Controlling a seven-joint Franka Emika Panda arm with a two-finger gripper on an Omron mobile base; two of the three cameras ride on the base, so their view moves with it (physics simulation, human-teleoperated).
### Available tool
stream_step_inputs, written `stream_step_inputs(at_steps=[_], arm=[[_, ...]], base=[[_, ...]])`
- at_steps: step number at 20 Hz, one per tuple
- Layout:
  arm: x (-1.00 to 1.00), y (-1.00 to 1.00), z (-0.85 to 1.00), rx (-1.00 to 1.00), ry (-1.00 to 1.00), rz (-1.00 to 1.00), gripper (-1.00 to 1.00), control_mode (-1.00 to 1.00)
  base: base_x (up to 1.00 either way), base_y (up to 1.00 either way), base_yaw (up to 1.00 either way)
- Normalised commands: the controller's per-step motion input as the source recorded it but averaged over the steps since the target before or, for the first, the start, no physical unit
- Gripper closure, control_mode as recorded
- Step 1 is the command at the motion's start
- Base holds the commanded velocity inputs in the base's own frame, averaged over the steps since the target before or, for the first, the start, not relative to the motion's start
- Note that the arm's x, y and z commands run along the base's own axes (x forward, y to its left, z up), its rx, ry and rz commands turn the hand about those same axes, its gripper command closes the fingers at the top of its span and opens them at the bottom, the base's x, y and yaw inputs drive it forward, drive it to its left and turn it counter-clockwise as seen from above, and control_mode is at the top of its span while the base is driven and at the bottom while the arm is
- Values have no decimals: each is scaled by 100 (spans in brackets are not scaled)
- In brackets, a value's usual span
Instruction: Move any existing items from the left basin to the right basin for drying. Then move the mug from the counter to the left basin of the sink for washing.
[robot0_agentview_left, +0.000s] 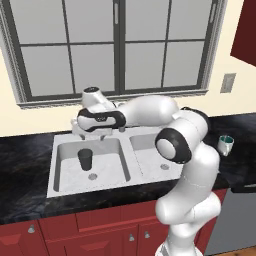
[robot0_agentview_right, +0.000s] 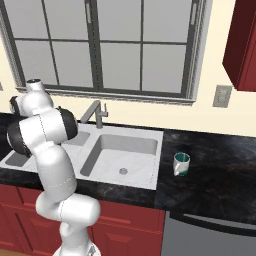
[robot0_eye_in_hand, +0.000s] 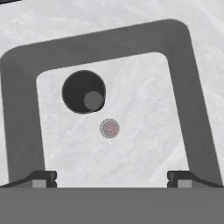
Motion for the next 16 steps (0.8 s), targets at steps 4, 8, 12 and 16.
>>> stream_step_inputs(at_steps=[4, 8, 12, 16], arm=[[36, 14, 0, 0, 7, -9, -100, -100], [33, 11, 0, 0, 7, -8, -100, -100], [29, 3, 0, 0, 6, -7, -100, -100], [25, 0, 0, 0, 5, -6, -100, -100]], base=[[0, 0, 0], [0, 0, 0], [0, 0, 0], [0, 0, 0]])
